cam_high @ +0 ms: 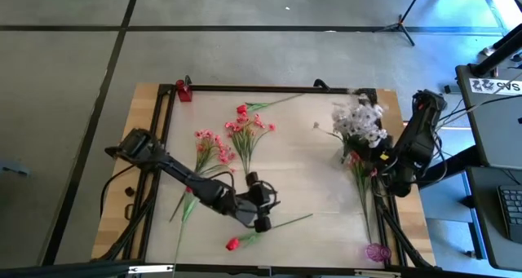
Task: Sort flowers into vase by color
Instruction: Put the white flowers into the transparent vase
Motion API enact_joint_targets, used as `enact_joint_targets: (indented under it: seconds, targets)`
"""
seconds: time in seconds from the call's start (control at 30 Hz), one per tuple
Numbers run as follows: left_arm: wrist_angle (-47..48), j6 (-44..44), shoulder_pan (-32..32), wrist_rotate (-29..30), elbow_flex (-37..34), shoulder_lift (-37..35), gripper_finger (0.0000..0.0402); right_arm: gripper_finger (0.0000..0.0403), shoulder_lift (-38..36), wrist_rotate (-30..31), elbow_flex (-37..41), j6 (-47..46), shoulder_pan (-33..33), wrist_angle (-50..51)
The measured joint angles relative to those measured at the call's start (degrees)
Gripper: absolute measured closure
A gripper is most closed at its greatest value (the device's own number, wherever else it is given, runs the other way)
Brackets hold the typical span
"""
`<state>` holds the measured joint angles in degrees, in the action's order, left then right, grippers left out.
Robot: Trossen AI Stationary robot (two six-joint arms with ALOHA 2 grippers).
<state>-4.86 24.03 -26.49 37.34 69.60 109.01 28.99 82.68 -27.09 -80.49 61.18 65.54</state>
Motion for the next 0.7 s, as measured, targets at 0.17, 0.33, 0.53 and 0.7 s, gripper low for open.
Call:
enact_joint_targets:
  seconds: [0.17, 0.33, 0.53, 0.7]
  targets:
    - [3.64, 3.2, 2.61, -6.57, 0.0, -0.01, 0.0253, 0.0349, 0.0, -5.47, 1.61, -0.28, -3.3, -2.93]
    - [6.13, 4.54, 3.71, -4.06, -0.02, 0.0, 0.0253, 0.0272, 0.0, -9.53, 1.61, 3.71, -4.25, -5.96]
    - [8.92, 6.29, 3.26, -3.3, -0.03, 0.0, 0.0253, 0.0191, 0.09, -15.09, 0.53, 22.45, -4.23, -18.18]
    - [9.16, 7.25, 1.89, -2.41, -2.7, 0.0, 0.0253, 0.0175, 0.13, -18.61, -1.99, 26.91, -4.23, -20.19]
